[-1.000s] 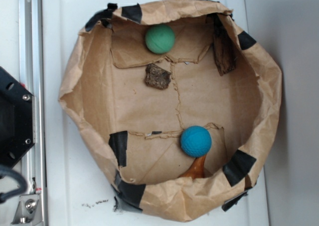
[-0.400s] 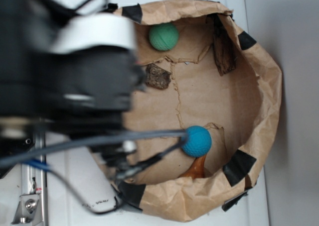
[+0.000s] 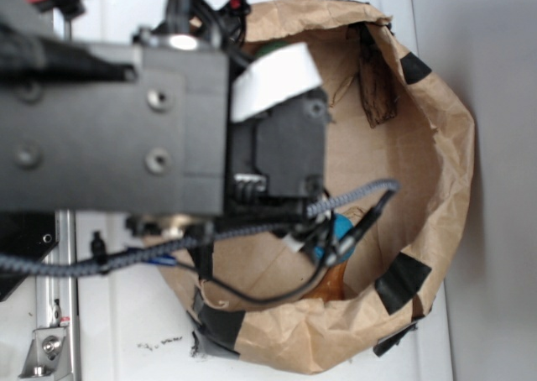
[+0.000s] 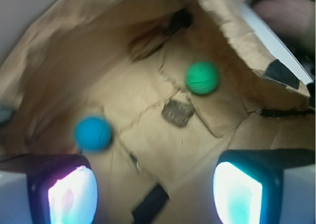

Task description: Grab the green ball.

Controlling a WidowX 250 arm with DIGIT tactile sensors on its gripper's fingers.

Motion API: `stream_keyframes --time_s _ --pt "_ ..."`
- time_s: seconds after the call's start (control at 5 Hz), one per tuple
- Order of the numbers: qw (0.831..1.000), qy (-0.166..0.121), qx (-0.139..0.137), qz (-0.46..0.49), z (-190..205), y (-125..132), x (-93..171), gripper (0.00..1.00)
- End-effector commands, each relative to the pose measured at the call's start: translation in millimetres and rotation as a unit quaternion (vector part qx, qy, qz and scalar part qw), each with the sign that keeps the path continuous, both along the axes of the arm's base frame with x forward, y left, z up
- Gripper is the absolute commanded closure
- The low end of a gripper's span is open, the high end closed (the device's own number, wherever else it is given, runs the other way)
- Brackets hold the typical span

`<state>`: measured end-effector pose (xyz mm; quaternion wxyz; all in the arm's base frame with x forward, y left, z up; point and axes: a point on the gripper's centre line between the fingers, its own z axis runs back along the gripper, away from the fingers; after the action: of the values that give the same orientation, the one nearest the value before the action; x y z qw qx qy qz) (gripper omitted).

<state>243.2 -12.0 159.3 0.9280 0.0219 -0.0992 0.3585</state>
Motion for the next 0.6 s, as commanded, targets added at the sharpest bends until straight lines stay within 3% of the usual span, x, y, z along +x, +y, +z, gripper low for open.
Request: stream_keyframes --time_s 0.0,0.4 --pt "0.989 -0.025 0.039 0.138 -30.4 23.2 -7.5 0.0" --pt "0.98 -0.015 0.053 0.192 -47.6 38.9 -2.2 0.0"
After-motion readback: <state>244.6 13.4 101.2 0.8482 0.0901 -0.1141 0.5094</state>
